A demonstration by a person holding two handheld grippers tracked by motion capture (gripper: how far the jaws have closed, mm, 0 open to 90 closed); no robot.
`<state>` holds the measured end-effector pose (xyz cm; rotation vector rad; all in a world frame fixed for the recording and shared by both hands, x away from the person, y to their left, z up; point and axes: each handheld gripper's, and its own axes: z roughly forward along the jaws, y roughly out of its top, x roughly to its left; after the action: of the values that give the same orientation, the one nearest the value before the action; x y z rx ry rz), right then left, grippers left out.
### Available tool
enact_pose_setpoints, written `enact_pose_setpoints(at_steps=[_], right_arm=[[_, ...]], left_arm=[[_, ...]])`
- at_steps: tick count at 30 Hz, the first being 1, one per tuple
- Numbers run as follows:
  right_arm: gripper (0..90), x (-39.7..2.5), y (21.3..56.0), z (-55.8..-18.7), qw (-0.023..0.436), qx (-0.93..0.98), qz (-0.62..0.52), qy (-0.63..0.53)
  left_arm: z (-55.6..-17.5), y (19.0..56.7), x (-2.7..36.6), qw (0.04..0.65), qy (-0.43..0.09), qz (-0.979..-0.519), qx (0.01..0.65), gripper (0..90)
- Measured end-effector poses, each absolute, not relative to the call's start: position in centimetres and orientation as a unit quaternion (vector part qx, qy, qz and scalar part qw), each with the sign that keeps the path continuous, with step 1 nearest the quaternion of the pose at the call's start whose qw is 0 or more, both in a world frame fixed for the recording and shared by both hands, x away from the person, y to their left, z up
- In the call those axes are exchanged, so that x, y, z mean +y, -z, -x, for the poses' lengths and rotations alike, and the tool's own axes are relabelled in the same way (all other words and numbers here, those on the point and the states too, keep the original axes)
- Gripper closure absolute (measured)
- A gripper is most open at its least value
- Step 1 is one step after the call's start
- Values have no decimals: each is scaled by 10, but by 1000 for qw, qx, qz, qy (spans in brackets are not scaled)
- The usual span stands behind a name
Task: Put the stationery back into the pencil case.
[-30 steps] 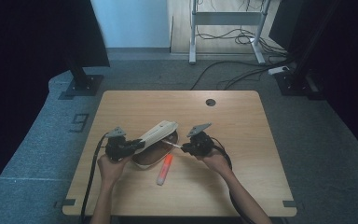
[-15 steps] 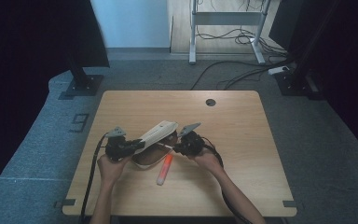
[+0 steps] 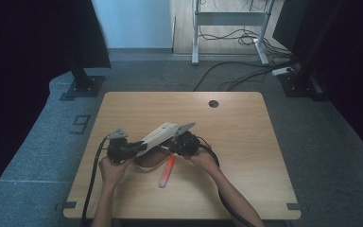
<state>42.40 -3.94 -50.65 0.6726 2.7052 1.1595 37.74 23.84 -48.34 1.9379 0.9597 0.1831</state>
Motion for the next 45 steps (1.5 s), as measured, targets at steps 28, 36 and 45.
enact_pose_setpoints(at_steps=[28, 36, 45], right_arm=[[758, -35, 519, -452, 80, 898, -234, -365], [727, -36, 522, -460, 93, 896, -247, -359], [643, -42, 518, -462, 101, 887, -261, -367]], left_arm=[[-378, 485, 239, 465, -72, -791, 391, 764], [-379, 485, 238, 466, -69, -791, 390, 764], [-379, 485, 239, 466, -70, -791, 390, 763]])
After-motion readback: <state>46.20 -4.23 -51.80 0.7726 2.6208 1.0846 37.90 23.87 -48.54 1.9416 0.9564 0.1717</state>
